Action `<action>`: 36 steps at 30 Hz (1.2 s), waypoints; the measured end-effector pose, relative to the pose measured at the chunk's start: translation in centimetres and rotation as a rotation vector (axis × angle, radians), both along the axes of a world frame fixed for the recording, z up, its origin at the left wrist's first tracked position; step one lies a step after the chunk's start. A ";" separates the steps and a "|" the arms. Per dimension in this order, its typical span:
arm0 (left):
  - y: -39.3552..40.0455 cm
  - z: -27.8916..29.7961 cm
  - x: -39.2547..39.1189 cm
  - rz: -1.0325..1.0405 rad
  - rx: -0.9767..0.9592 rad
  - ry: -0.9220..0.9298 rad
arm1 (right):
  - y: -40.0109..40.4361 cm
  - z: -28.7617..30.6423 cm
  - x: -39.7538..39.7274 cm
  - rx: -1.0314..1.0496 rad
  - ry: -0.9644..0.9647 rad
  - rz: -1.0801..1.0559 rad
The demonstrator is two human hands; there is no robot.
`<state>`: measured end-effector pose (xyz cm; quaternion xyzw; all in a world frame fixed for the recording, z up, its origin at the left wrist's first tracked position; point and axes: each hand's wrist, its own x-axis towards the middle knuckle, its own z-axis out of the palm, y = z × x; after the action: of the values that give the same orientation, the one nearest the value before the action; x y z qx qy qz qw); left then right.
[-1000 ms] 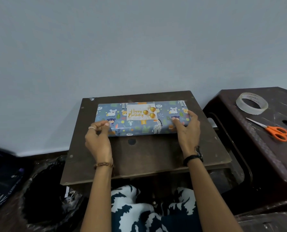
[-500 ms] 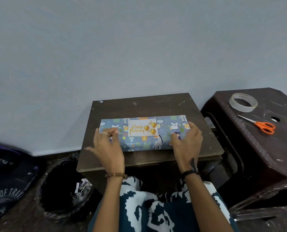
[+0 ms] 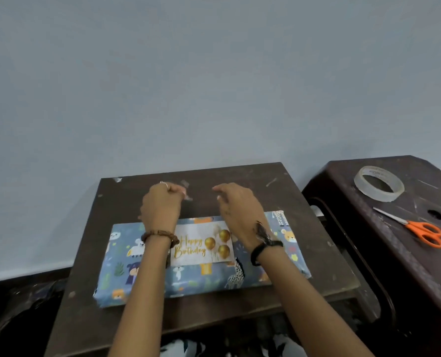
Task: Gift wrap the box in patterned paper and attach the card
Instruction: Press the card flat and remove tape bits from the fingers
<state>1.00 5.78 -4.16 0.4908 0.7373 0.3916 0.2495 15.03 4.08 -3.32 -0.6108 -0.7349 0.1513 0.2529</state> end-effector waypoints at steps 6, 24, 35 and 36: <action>0.0 -1.7 -0.7 -0.110 -0.106 0.275 | 6.9 -0.6 4.4 -0.156 -0.157 -0.263; -0.7 -0.9 0.7 -0.205 -0.062 0.171 | 6.8 -2.8 5.6 -0.277 -0.380 -0.368; -0.1 0.3 1.8 -0.193 0.005 -0.632 | 7.9 -2.5 7.5 -0.007 -0.285 -0.498; 0.0 0.3 1.7 -0.179 0.006 -0.650 | 8.0 -2.5 7.8 0.009 -0.263 -0.504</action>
<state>2.73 5.78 -3.87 0.4040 0.5719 0.5064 0.5033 22.79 12.13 -5.84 -0.7873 -0.5872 -0.0001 0.1879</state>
